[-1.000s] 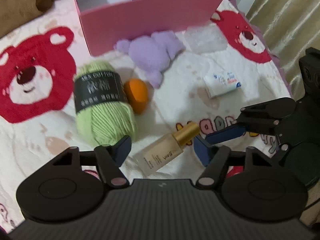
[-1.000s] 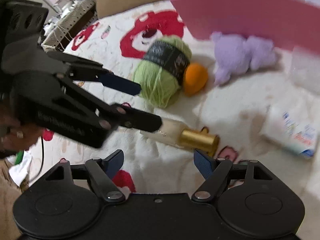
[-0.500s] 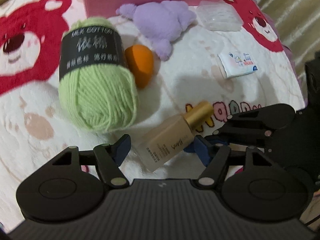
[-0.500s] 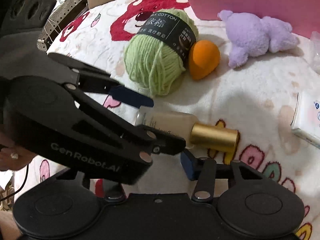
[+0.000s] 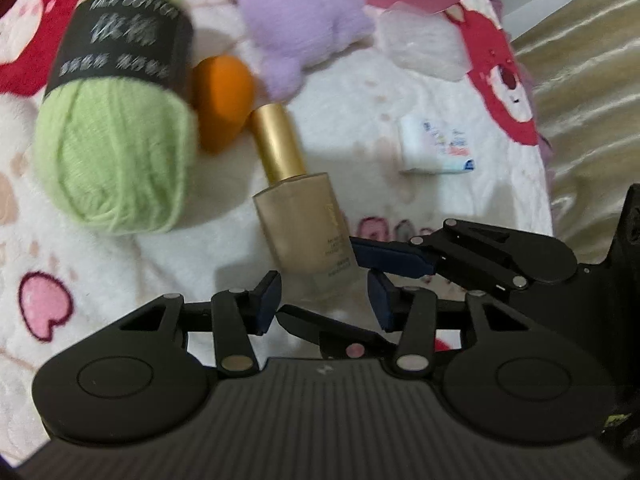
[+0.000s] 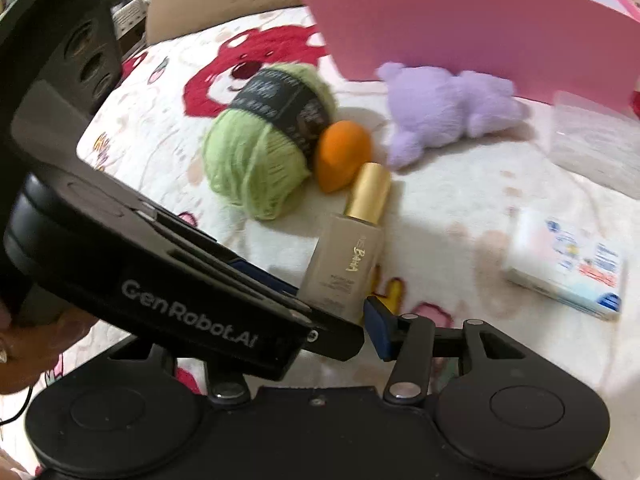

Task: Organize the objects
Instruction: 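Close the left gripper around the foundation bottle and lift it upright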

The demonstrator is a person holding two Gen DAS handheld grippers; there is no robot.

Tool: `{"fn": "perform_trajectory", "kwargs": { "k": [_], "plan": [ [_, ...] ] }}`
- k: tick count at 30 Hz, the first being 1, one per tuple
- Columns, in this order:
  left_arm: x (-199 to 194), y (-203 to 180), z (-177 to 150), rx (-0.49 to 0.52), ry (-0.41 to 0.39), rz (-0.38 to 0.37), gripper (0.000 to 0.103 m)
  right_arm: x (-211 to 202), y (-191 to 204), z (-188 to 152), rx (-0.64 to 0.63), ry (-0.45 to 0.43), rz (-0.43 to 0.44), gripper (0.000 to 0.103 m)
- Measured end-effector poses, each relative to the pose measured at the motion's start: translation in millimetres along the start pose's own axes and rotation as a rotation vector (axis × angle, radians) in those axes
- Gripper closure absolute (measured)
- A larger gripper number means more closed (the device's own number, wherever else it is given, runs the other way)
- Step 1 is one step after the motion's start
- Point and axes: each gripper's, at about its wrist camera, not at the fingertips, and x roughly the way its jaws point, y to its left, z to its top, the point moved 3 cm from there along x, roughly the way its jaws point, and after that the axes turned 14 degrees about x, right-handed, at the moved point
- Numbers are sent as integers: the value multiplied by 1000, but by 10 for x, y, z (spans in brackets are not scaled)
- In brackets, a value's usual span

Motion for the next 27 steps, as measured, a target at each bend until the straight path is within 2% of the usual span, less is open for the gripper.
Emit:
{"fn": "perform_trajectory", "kwargs": {
  "k": [3,5,7,10,13,17,18,22,27],
  "plan": [
    [-57,-105,51,50,-46,46,58,-5,-58,8,2,-19,-28,46],
    [-117,-172,80,104,-68,139,57,-2,-94,21,8,-24,-54,45],
    [-97,-242,112,150,-66,240,57,38,-121,51,37,-6,-44,45],
    [-19,-201,117,98,-70,208,59,88,-119,52,42,-1,-40,45],
    [-31,-181,107,62,-108,200,61,97,-111,30,22,-16,-51,46],
    [-92,-169,119,0,-151,120,61,158,-163,48,47,-17,-46,54],
    [-94,-182,123,4,-153,117,62,192,-192,60,68,-15,-41,54],
    [14,-205,81,18,-132,184,61,204,-235,75,109,-21,-25,57],
    [-23,-131,8,-51,-154,118,61,130,-205,20,98,-47,-30,59]
  ]
}}
